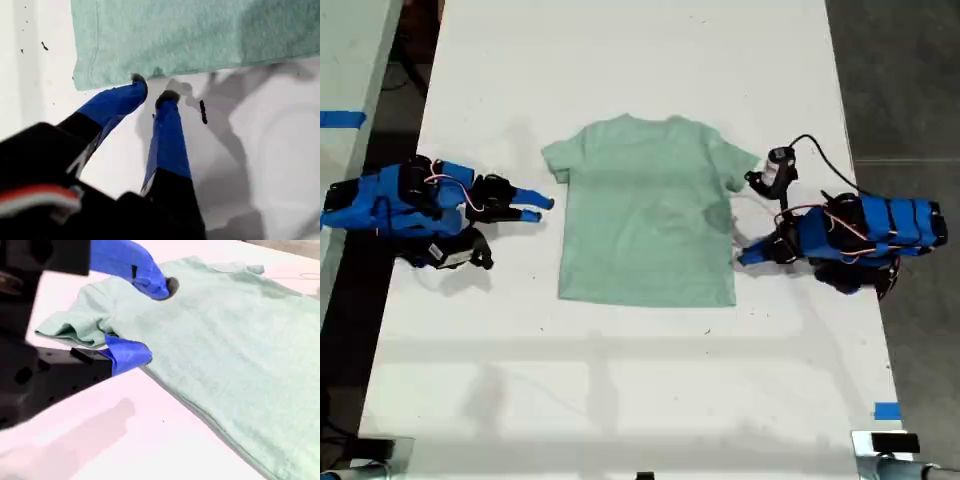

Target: Fold t shirt

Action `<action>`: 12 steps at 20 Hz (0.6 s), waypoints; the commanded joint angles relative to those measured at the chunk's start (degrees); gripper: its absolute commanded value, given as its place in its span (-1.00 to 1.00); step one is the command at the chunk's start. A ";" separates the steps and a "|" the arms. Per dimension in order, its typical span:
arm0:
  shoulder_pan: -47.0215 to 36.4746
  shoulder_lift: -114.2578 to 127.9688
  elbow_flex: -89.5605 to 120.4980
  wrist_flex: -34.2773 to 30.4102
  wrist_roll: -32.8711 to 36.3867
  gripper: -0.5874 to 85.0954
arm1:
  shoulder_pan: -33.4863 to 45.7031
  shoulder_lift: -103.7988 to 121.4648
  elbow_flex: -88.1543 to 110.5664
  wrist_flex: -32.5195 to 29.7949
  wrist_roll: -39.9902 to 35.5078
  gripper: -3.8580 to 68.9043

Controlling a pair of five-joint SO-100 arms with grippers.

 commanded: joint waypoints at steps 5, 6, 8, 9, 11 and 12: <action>-1.76 0.53 2.37 -0.09 5.80 -0.57 | 2.64 0.53 2.02 -1.85 36.12 -0.78; -1.14 0.62 2.37 -0.26 5.98 -0.43 | 2.64 0.53 0.97 -1.49 36.30 -0.73; 0.09 0.62 2.37 -0.26 10.90 -0.91 | 3.43 0.26 -3.16 0.62 34.89 -0.67; -0.70 0.44 2.37 0.00 11.51 -0.99 | 4.92 -1.23 -7.29 2.46 34.10 -0.66; 0.62 0.62 2.37 0.00 11.43 -0.99 | 9.23 -9.58 -17.31 5.10 32.34 -0.56; 1.32 0.62 2.37 -0.18 10.99 -0.99 | 12.30 -14.50 -21.62 4.92 30.23 -0.50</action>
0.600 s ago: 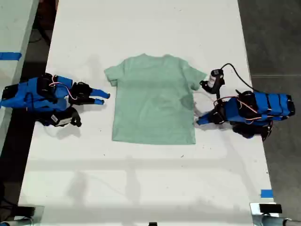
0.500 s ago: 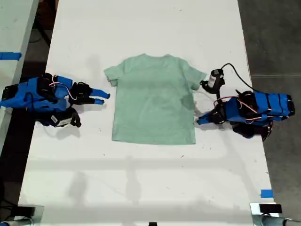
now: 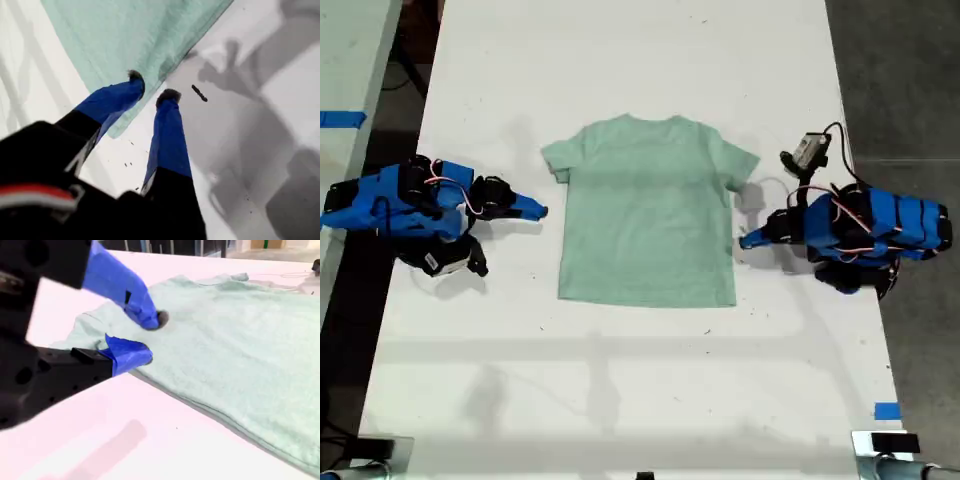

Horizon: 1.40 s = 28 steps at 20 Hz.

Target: Fold t shirt

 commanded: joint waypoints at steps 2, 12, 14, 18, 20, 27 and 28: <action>1.23 0.35 2.37 -0.79 -0.26 -0.99 | 13.45 -16.88 -17.31 -1.14 -8.79 -0.27; -0.18 0.35 2.46 -0.09 -2.02 -0.99 | 55.99 -74.09 -30.50 -30.06 -25.49 -0.16; -0.26 0.26 2.46 -0.09 -2.02 -0.99 | 56.16 -80.51 -33.66 -33.57 -25.05 -0.21; -0.26 0.18 2.46 -0.09 -2.20 -0.99 | 56.95 -91.85 -40.08 -37.35 -24.52 -0.25; -0.18 0.18 2.46 -0.09 -2.46 -0.99 | 57.13 -96.59 -43.42 -36.91 -24.96 -0.33; 0.00 0.18 2.55 -0.09 -2.81 -0.99 | 53.79 -88.42 -47.46 -28.48 -25.40 -0.86; 0.09 0.18 2.55 0.00 -3.08 -0.99 | 52.29 -85.96 -48.87 -26.63 -25.75 -0.86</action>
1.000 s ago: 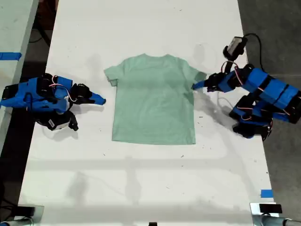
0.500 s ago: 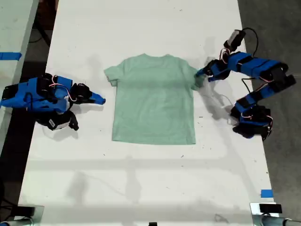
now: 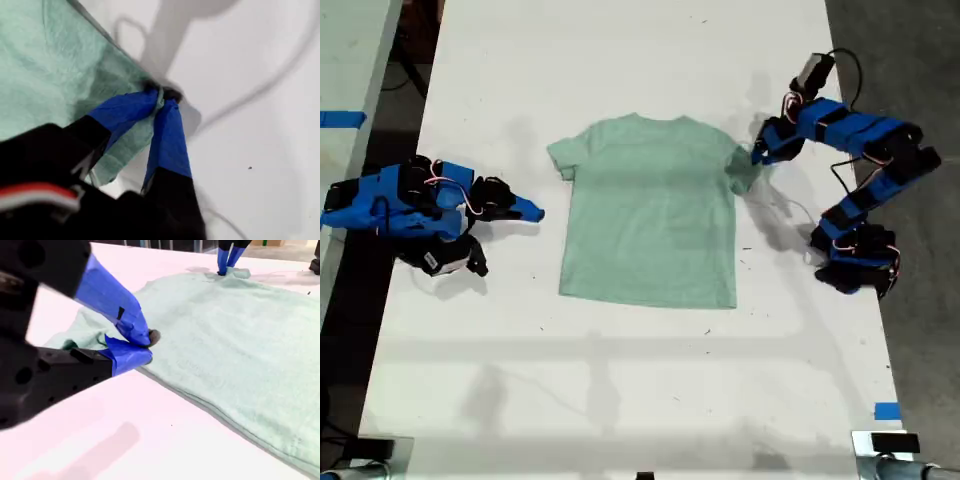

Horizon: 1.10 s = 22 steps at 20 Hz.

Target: Fold t shirt

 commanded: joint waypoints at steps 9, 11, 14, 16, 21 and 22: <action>-0.79 -0.09 2.55 0.00 -2.20 -0.99 | -25.40 1.58 -30.15 8.44 0.00 -0.86; -0.97 -0.09 2.55 0.00 -2.29 -0.99 | -29.53 -5.10 -35.86 7.21 1.05 -0.86; -0.97 -0.35 2.55 0.00 -2.46 -0.99 | -34.19 -17.05 -44.91 7.03 2.37 -0.86; -0.70 -0.53 2.55 0.09 -2.46 -0.99 | -36.65 -23.29 -49.22 7.12 3.25 -0.86; -0.44 -0.53 2.64 0.09 -2.55 -0.99 | -41.84 -30.23 -51.59 4.75 5.54 -0.86; -0.35 -0.53 2.64 0.09 -2.55 -0.99 | -42.54 -31.03 -52.03 5.36 6.06 -0.82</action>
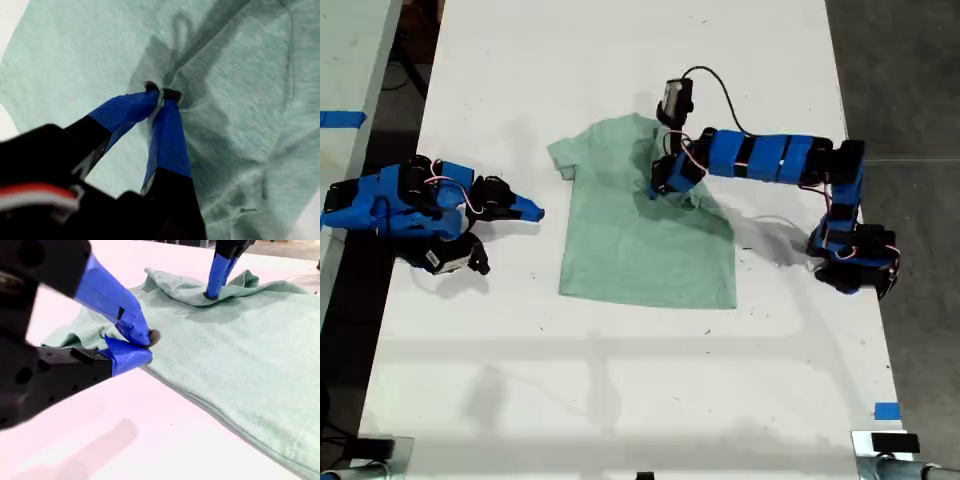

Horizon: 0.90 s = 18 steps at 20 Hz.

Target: Fold t shirt

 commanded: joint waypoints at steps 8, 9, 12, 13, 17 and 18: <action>0.26 -0.35 2.64 0.09 -0.88 -0.99 | -1.23 9.67 -9.40 10.11 0.44 -0.17; 0.26 -0.44 2.64 0.09 -0.88 -0.99 | -0.62 13.36 -9.76 12.30 0.09 -0.19; 0.26 -0.53 2.64 0.09 -1.05 -0.99 | 2.02 26.54 -4.92 19.78 0.70 -0.35; 0.35 -0.53 2.64 0.09 -1.14 -0.99 | 2.81 31.03 -1.85 22.41 0.97 -0.37; 0.35 -0.53 2.64 0.09 -1.23 -0.99 | 2.20 58.62 27.33 22.85 5.36 -0.87; 0.35 -0.53 2.64 0.09 -1.32 -0.99 | 1.05 67.76 36.74 21.71 7.21 -0.87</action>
